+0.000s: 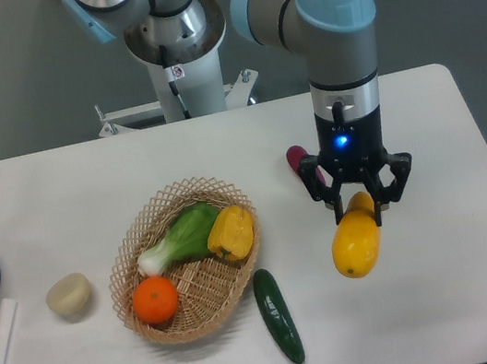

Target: Place the mango on the table

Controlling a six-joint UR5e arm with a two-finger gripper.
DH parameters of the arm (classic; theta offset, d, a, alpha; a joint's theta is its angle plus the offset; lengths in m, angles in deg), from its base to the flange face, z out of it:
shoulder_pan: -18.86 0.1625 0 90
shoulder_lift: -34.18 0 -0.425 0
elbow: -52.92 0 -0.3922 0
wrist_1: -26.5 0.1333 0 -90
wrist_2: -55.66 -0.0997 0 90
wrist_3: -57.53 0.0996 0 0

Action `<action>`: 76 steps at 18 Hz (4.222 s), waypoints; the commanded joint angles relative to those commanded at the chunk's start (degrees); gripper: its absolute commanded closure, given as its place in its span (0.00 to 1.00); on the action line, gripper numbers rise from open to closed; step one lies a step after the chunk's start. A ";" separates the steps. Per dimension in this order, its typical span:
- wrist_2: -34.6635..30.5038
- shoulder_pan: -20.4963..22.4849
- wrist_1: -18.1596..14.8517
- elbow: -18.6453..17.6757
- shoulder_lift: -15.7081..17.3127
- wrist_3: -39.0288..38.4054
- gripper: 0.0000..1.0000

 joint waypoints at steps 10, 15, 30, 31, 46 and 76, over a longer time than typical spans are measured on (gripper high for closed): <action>-0.44 1.23 -0.09 -0.44 -0.79 3.06 0.57; -0.79 2.54 -0.09 -1.49 -3.95 9.39 0.57; -6.06 4.74 0.62 -10.37 -8.79 22.06 0.56; -5.98 4.83 0.53 -10.46 -8.88 21.80 0.56; -6.06 4.75 0.44 -13.01 -9.14 19.25 0.44; -9.58 11.60 -15.12 4.84 1.84 40.94 0.00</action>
